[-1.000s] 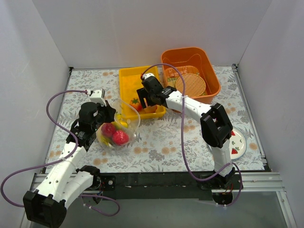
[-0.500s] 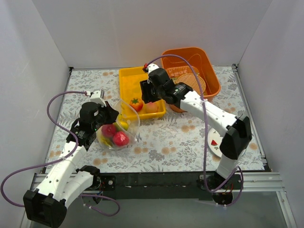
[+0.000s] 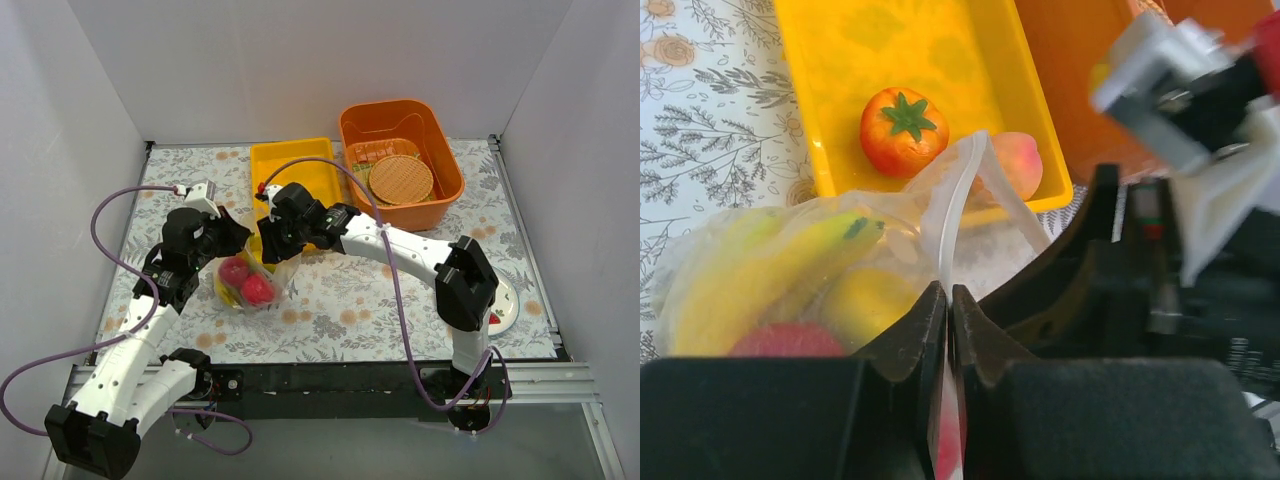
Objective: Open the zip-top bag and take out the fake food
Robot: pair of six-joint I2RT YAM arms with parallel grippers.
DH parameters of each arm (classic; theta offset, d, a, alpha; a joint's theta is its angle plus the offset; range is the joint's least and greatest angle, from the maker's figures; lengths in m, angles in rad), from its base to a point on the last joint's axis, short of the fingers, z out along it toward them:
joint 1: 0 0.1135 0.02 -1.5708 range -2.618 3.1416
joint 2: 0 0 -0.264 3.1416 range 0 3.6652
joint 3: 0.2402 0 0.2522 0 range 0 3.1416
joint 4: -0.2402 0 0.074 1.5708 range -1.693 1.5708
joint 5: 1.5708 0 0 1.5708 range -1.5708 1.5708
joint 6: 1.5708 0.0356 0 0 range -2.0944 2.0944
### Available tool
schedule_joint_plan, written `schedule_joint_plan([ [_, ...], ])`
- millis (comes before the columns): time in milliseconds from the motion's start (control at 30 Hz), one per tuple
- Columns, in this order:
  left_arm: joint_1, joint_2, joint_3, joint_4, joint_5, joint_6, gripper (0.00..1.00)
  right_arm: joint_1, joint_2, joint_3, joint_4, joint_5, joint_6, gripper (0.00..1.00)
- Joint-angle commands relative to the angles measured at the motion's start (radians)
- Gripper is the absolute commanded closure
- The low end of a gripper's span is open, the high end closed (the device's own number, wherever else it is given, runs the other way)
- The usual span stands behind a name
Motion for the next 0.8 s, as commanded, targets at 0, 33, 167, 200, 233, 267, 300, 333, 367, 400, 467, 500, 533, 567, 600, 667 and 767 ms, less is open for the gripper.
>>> schedule_joint_plan([
  [0,0.007,-0.048,0.02,-0.029,0.011,-0.016,0.89,0.003,0.008,-0.02,0.054,-0.104,0.026,0.58],
  [33,0.007,-0.058,0.017,-0.034,-0.001,-0.036,0.79,0.006,0.008,-0.026,0.064,-0.116,0.021,0.57],
  [167,0.007,-0.079,0.05,-0.106,-0.067,-0.076,0.55,0.02,0.013,-0.057,0.077,-0.154,0.008,0.52],
  [200,0.007,-0.073,0.066,-0.17,-0.093,-0.085,0.54,0.023,0.01,-0.066,0.084,-0.173,0.008,0.51],
  [233,0.007,-0.059,0.081,-0.204,-0.154,-0.093,0.53,0.025,0.007,-0.077,0.101,-0.182,0.015,0.5],
  [267,0.007,-0.052,0.112,-0.236,-0.175,-0.12,0.52,0.026,0.002,-0.103,0.11,-0.19,0.02,0.48],
  [300,0.007,-0.046,0.121,-0.298,-0.187,-0.142,0.52,0.028,-0.005,-0.114,0.118,-0.2,0.021,0.47],
  [333,0.007,-0.046,0.121,-0.322,-0.189,-0.168,0.56,0.028,-0.009,-0.126,0.124,-0.205,0.024,0.46],
  [367,0.007,-0.049,0.12,-0.339,-0.169,-0.22,0.61,0.029,-0.01,-0.134,0.133,-0.211,0.026,0.46],
  [400,0.007,-0.055,0.107,-0.375,-0.169,-0.242,0.64,0.028,-0.01,-0.144,0.133,-0.219,0.026,0.45],
  [467,0.007,-0.084,0.095,-0.414,-0.176,-0.312,0.71,0.029,-0.01,-0.151,0.135,-0.237,0.028,0.45],
  [500,0.007,-0.095,0.081,-0.443,-0.176,-0.332,0.73,0.029,-0.015,-0.158,0.136,-0.242,0.029,0.45],
  [533,0.007,-0.105,0.075,-0.458,-0.178,-0.351,0.74,0.028,-0.019,-0.163,0.143,-0.242,0.031,0.44],
  [567,0.007,-0.127,0.063,-0.469,-0.173,-0.367,0.77,0.028,-0.022,-0.17,0.155,-0.247,0.032,0.43],
  [600,0.007,-0.136,0.041,-0.491,-0.17,-0.407,0.81,0.029,-0.032,-0.181,0.161,-0.25,0.035,0.42],
  [667,0.007,-0.162,0.009,-0.506,-0.157,-0.449,0.87,0.028,-0.036,-0.189,0.17,-0.262,0.038,0.39],
  [767,0.007,-0.19,-0.061,-0.514,-0.133,-0.519,0.99,0.029,-0.035,-0.201,0.193,-0.286,0.049,0.36],
])
